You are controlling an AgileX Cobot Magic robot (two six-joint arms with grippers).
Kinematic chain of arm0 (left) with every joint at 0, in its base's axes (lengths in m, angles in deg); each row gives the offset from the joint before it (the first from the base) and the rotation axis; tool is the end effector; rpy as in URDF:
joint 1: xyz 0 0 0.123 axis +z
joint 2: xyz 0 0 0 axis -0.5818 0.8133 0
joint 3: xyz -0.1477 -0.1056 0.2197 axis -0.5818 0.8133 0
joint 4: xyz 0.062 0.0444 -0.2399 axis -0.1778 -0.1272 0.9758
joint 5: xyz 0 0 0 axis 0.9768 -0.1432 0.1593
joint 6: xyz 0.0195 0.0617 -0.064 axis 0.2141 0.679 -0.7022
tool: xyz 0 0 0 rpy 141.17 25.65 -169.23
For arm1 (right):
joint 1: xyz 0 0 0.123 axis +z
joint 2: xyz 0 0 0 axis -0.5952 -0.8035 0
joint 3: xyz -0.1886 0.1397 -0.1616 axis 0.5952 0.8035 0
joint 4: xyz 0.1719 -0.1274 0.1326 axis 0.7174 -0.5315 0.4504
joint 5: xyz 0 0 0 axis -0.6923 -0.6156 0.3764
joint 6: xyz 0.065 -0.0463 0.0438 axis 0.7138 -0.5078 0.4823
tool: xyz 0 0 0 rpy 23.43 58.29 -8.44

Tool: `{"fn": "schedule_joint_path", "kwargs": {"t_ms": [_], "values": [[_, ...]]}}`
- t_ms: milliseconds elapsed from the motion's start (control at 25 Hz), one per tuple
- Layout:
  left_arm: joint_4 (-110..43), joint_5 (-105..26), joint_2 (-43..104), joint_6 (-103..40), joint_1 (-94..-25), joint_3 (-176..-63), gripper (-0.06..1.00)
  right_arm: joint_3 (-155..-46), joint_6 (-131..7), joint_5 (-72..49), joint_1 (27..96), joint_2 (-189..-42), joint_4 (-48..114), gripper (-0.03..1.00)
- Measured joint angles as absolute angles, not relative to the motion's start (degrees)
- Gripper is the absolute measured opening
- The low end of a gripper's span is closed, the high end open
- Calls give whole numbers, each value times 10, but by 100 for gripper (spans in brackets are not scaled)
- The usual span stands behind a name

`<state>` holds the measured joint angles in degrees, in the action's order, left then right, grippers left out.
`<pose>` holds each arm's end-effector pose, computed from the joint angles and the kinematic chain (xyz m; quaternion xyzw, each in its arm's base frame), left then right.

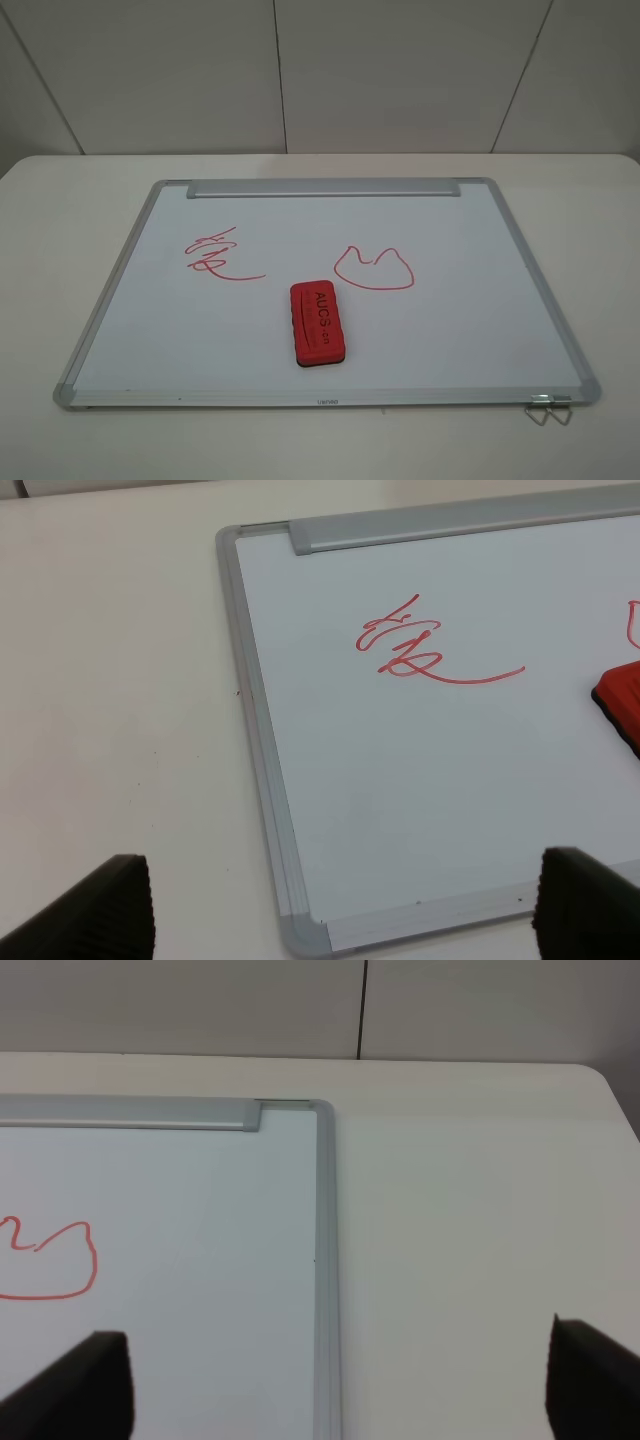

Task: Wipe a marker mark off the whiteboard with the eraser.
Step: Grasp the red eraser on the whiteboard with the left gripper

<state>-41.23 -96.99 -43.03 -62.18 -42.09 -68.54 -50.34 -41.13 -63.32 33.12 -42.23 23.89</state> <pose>-0.0075 -0.0068 0.2779 0.0750 0.8477 -0.0630 0.5214 -0.0077 -0.0010 0.2823 0.0118 0.8486 -0.0335 0.5278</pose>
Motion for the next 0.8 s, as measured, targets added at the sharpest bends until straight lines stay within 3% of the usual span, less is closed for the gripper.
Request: {"fn": "schedule_joint_path", "kwargs": {"t_ms": [800], "values": [[-412, -970, -430, -622, -421, -685, 76, -503, -411, -633, 331, -422, 239, 71]]}}
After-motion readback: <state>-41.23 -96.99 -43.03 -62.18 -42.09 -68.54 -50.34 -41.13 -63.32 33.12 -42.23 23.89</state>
